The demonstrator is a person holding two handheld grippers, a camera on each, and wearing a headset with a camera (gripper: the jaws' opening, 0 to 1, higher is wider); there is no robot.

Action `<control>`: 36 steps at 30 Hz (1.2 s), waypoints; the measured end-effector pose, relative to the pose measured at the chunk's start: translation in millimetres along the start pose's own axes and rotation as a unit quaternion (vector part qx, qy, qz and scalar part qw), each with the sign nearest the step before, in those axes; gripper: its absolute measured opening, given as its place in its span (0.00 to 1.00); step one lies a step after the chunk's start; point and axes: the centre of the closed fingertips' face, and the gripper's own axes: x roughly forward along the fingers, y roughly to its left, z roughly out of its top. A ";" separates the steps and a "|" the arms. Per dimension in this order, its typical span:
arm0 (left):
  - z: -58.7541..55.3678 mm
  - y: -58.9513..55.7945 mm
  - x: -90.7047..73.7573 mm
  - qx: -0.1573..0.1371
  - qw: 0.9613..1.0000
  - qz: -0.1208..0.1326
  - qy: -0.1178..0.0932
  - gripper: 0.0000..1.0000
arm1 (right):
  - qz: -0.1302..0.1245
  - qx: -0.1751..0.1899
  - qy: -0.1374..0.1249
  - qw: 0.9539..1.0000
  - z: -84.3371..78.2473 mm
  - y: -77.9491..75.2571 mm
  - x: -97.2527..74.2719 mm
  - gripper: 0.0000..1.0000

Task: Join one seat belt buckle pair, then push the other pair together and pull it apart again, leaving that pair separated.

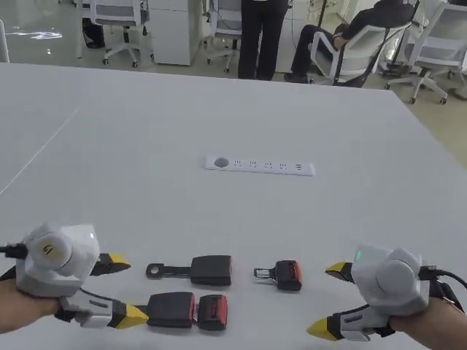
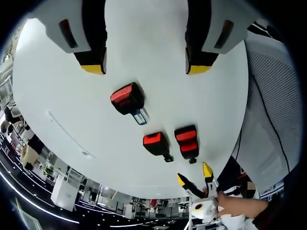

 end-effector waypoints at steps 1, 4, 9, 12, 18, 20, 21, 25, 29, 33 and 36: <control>2.3 -7.2 -3.0 -0.007 1.000 0.000 -0.016 0.64 | -0.007 0.004 -0.008 1.000 0.9 1.1 -2.5 0.66; -11.2 -5.7 -5.7 -0.007 1.000 0.012 -0.027 0.67 | -0.030 0.009 -0.032 0.999 1.3 0.5 -5.1 0.66; -13.5 -16.7 -13.2 -0.021 0.998 0.031 -0.055 0.74 | -0.042 0.029 -0.056 0.997 -0.4 12.1 -9.7 0.72; -13.3 -24.7 -18.3 -0.013 0.997 0.037 -0.068 0.80 | -0.048 0.046 -0.074 0.995 -0.2 16.6 -11.5 0.76; -29.7 -18.6 -21.2 -0.022 0.995 0.055 -0.080 0.93 | -0.063 0.074 -0.110 0.989 6.5 24.2 -16.3 0.81; -32.4 -15.7 -21.8 -0.034 0.994 0.061 -0.086 0.95 | -0.065 0.079 -0.116 0.988 8.5 27.0 -17.3 0.83; -32.4 -15.3 -22.8 -0.038 0.993 0.067 -0.088 0.96 | -0.066 0.081 -0.121 0.987 9.2 29.2 -17.1 0.84; -27.7 -13.1 -23.7 -0.034 0.991 0.077 -0.104 0.98 | -0.070 0.092 -0.135 0.984 6.3 32.9 -14.4 0.93; -16.9 -17.4 -25.6 -0.038 0.989 0.082 -0.120 1.00 | -0.073 0.095 -0.144 0.982 2.8 36.1 -14.1 0.99; -21.1 -13.8 -25.8 -0.030 0.989 0.087 -0.116 1.00 | -0.070 0.094 -0.150 0.982 3.4 38.8 -15.9 0.99; -14.8 -19.3 -28.2 -0.027 0.989 0.091 -0.116 1.00 | -0.070 0.095 -0.153 0.981 5.1 40.1 -16.8 0.99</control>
